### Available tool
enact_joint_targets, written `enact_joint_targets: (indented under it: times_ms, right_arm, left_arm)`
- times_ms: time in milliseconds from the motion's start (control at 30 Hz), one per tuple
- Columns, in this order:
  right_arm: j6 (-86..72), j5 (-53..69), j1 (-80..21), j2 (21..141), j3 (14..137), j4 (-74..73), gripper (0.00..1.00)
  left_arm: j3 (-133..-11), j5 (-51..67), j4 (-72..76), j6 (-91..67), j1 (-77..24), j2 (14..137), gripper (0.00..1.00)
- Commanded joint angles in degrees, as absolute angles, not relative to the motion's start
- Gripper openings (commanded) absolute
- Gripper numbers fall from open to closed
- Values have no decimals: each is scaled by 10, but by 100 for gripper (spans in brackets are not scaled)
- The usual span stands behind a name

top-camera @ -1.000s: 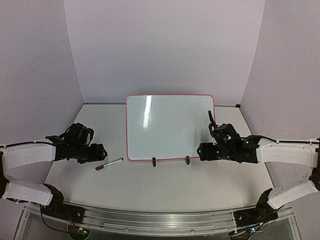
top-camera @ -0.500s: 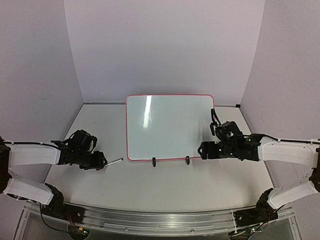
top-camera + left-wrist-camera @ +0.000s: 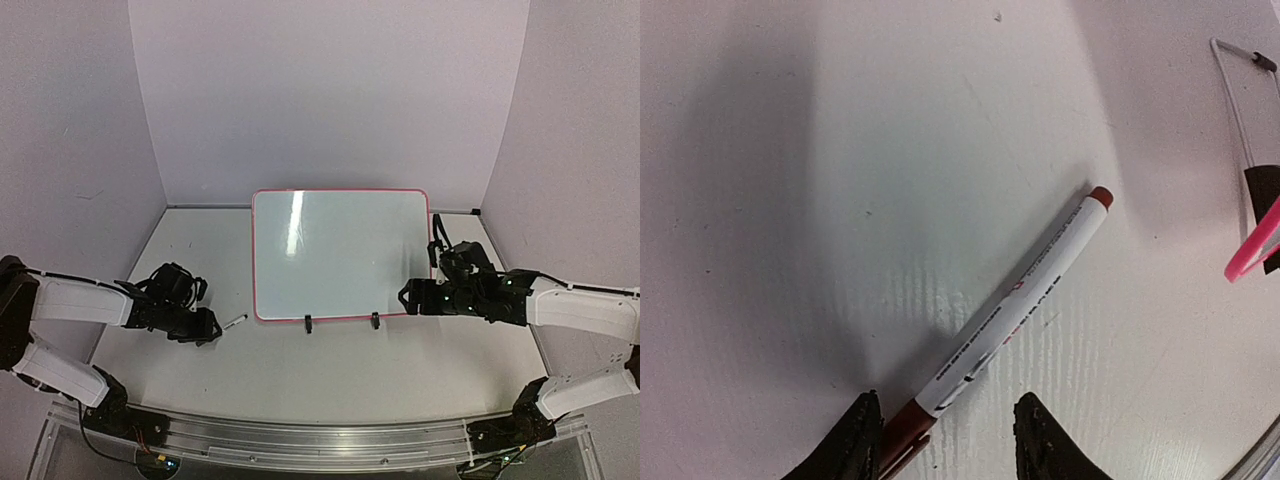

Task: Write a sentence on the whiteboard
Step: Pick up the whiteboard marker from the center of the board.

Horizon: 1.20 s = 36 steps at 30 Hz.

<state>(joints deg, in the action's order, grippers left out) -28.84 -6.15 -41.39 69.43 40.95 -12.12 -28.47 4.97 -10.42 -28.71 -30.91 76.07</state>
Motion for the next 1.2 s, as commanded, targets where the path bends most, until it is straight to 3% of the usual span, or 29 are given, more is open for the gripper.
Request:
enact_joint_targets:
  times_ms: [0, 333, 700, 867, 1167]
  right_arm:
    - [-299, -69, -412, 681, 404, -114, 86]
    - [-308, -69, -411, 686, 403, -114, 86]
    - [-311, -76, -411, 683, 403, -113, 89]
    - [-313, -81, -411, 680, 398, -113, 89]
    - [-314, -88, -411, 675, 393, -113, 89]
  left_arm:
    - [-295, 76, -92, -286, -328, 764, 45]
    - [-292, 78, -146, -302, -350, 732, 46]
    - [-322, -14, -224, -318, -397, 759, 46]
    - [-325, -24, -235, -332, -422, 773, 34]
    - [-328, -33, -233, -335, -440, 798, 29]
